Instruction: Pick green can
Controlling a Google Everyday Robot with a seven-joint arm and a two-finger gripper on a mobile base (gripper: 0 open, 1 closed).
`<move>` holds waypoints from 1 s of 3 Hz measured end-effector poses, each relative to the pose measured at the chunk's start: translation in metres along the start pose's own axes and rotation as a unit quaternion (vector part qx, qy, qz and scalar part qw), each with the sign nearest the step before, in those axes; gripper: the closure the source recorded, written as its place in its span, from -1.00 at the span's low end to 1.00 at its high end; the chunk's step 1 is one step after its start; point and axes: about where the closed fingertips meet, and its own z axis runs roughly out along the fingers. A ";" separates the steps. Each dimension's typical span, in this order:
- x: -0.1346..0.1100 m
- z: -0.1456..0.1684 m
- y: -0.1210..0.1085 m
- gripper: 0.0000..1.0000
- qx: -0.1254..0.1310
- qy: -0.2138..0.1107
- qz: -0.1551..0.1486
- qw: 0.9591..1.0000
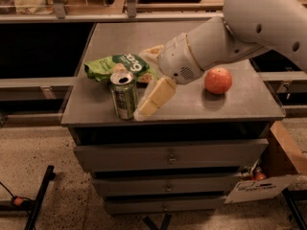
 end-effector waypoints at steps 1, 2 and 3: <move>-0.008 0.023 -0.005 -1.00 -0.001 -0.021 -0.004 1.000; -0.008 0.045 -0.010 -1.00 -0.005 -0.032 0.000 0.999; -0.002 0.059 -0.012 -1.00 -0.006 -0.032 0.011 0.999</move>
Offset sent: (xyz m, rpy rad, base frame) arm 0.0260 0.0557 -0.0339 0.0869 0.0185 0.0099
